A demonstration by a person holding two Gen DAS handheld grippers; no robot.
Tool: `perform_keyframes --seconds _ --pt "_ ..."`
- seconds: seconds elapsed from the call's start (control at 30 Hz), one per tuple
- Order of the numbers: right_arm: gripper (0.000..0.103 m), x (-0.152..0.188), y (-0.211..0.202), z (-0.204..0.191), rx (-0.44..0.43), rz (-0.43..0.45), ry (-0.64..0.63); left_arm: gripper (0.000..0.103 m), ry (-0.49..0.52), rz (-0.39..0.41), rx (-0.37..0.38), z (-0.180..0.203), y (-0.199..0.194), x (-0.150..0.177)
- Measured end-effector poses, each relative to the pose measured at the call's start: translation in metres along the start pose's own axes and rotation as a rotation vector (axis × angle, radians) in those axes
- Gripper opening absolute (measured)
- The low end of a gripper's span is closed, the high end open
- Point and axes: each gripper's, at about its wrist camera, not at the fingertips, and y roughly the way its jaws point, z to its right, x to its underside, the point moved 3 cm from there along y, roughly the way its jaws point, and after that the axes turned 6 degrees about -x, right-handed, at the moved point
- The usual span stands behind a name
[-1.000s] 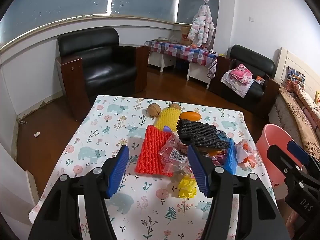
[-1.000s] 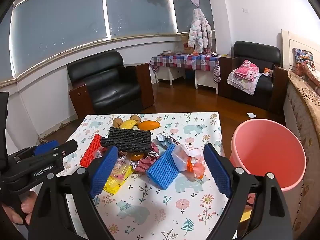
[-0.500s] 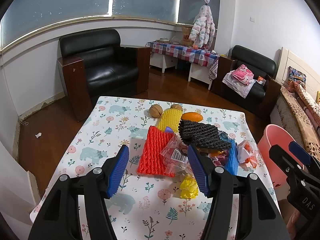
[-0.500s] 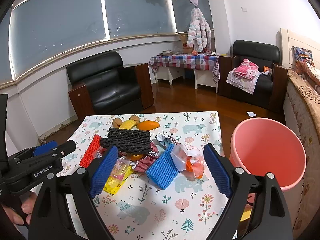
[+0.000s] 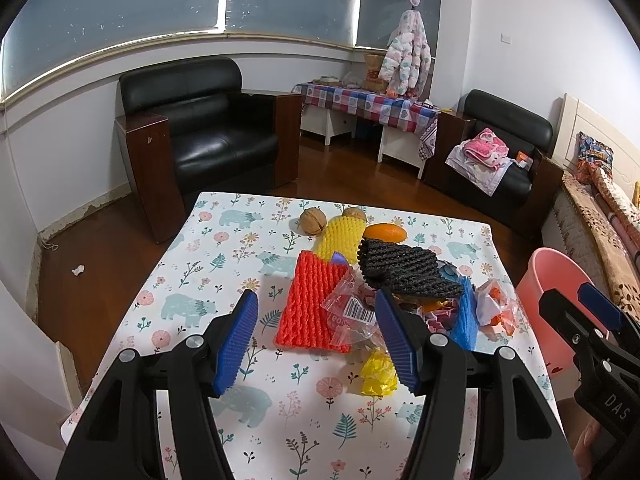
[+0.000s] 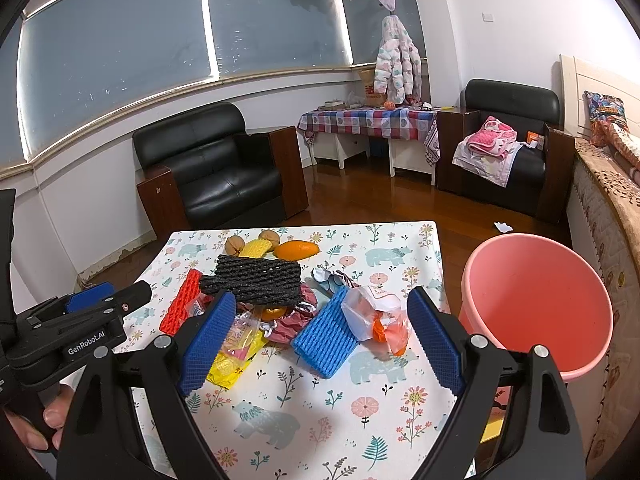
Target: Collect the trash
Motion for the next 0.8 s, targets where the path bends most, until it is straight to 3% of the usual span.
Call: perform_keyframes --seconds 0.8 --pt "0.088 0.0051 0.0037 0.0015 0.005 -0.01 0.021 0.061 0.001 -0.004 -0.001 -0.0022 -0.0017 0.0013"
